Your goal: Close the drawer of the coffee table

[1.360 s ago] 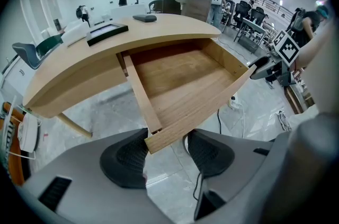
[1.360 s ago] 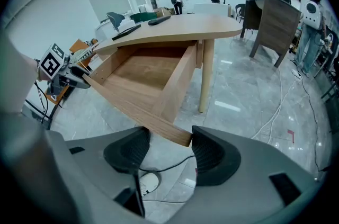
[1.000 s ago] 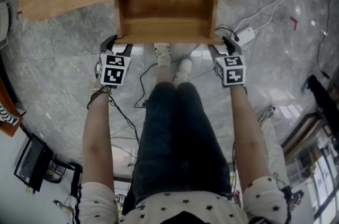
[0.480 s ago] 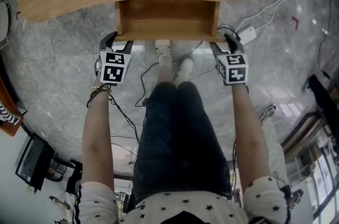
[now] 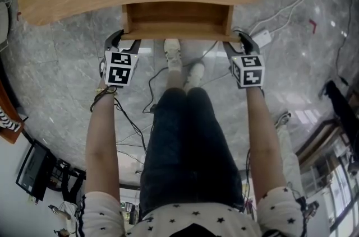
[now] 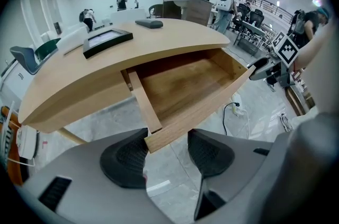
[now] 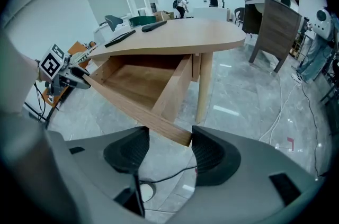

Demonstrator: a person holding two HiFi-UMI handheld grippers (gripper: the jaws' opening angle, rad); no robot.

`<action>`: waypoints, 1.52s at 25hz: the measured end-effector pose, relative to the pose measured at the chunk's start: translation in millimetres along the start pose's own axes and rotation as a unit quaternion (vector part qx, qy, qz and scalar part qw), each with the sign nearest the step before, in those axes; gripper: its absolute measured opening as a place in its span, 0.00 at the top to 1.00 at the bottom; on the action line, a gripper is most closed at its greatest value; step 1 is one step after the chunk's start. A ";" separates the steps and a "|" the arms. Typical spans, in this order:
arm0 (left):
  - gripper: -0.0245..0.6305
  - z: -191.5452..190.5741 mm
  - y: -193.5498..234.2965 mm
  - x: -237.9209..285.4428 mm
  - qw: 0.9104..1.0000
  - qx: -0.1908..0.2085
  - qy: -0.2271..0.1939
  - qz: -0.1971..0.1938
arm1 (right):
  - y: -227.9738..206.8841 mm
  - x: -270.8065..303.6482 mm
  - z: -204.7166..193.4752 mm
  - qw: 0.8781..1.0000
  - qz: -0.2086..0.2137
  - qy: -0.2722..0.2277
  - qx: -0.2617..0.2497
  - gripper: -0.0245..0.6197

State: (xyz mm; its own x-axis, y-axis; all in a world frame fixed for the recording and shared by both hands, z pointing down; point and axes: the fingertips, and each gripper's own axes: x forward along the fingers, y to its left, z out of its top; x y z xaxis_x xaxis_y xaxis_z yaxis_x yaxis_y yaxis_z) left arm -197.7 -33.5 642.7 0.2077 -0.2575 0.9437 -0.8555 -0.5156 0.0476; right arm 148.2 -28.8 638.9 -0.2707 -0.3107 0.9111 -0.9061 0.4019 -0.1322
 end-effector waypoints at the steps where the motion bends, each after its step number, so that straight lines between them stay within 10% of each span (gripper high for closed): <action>1: 0.62 1.9 1.1 0.4 1.000 -0.001 -0.001 0.000 | -0.6 0.4 1.7 1.000 0.000 -0.001 0.000 0.59; 38: 0.61 42.1 22.5 11.1 1.000 -0.004 -0.028 0.007 | -20.3 14.1 42.3 1.000 -0.003 -0.014 -0.008 0.59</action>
State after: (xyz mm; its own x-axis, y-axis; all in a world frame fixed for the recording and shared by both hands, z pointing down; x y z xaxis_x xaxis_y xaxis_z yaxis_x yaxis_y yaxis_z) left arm -194.7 -82.4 640.4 0.2221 -0.3096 0.9246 -0.8625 -0.5046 0.0383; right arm 149.0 -77.8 637.9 -0.2737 -0.3374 0.9007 -0.9029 0.4128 -0.1197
